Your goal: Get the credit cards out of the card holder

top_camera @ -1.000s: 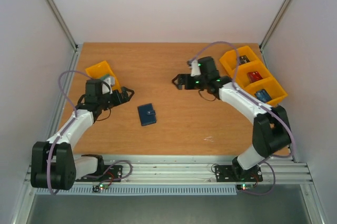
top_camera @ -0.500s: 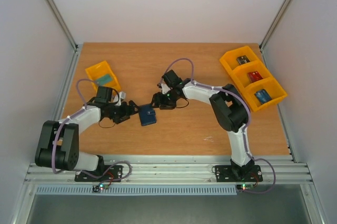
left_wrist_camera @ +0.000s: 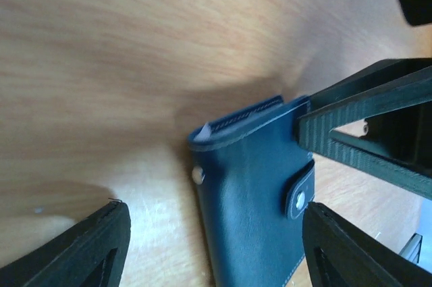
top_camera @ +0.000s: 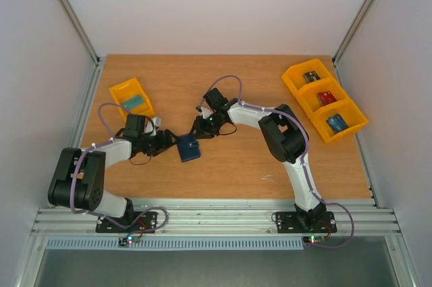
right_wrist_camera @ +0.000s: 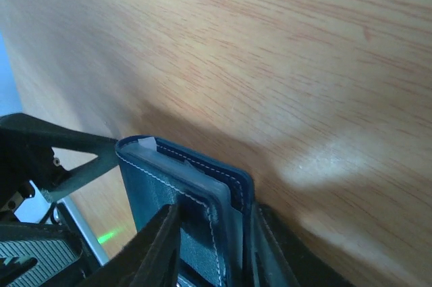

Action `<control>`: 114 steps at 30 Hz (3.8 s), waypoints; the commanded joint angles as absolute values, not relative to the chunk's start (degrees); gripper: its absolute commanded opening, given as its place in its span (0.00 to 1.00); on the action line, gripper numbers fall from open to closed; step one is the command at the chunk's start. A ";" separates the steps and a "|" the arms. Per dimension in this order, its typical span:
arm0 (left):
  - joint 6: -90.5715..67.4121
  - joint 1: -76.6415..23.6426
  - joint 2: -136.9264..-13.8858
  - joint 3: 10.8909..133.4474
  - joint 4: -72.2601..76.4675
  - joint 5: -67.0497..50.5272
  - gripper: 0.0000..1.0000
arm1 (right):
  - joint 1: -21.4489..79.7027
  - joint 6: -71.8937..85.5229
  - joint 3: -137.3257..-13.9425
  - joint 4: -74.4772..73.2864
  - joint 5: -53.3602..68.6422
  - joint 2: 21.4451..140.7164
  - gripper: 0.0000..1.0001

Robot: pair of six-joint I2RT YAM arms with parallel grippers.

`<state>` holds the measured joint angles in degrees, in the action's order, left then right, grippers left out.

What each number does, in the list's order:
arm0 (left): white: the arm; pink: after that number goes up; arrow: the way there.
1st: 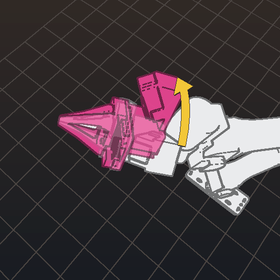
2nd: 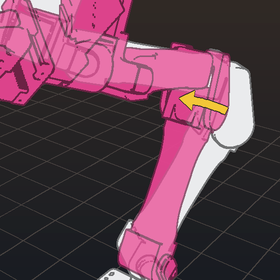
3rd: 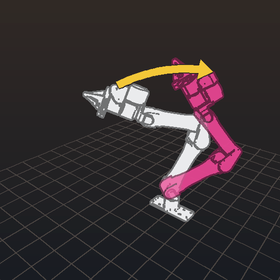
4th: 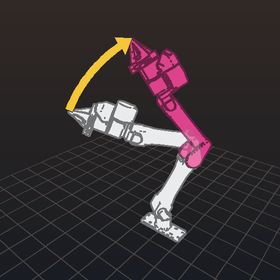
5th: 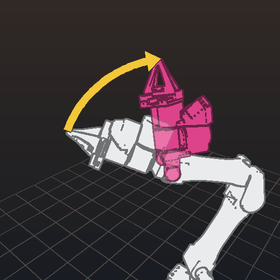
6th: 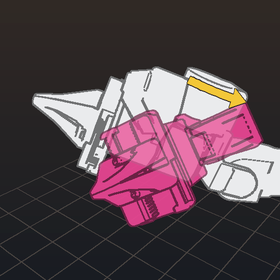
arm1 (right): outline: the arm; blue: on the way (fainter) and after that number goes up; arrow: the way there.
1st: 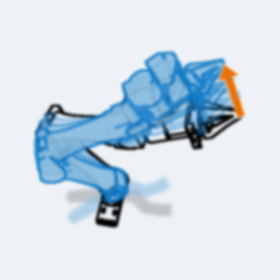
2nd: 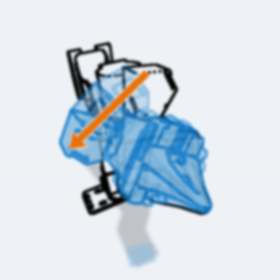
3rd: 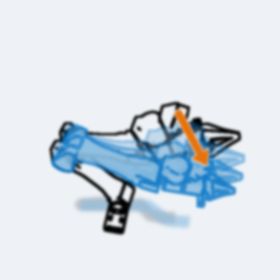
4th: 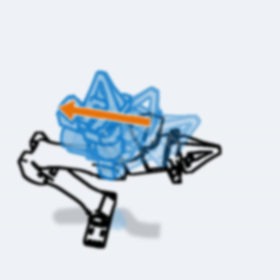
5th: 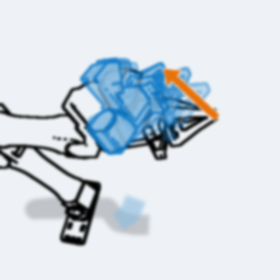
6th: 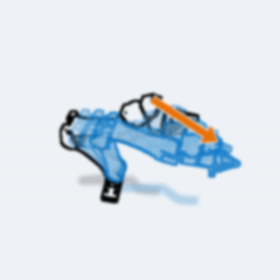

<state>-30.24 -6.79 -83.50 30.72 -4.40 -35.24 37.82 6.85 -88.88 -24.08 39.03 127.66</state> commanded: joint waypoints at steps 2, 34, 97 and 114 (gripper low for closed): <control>-32.61 -6.94 -85.93 27.44 4.04 -31.69 0.71 | 37.93 8.88 -88.59 -21.15 44.56 129.61 0.21; -26.14 -4.46 -69.36 45.87 12.87 -63.15 0.93 | 25.31 -11.01 -101.48 -39.80 48.88 97.08 0.01; -27.85 -18.76 -62.31 50.86 11.13 -25.64 0.00 | 49.56 -26.34 -120.67 -49.67 -8.61 100.18 0.43; -28.34 -18.86 -62.31 50.62 12.46 -26.61 0.00 | 50.95 -26.08 -127.66 -53.02 -12.08 109.48 0.36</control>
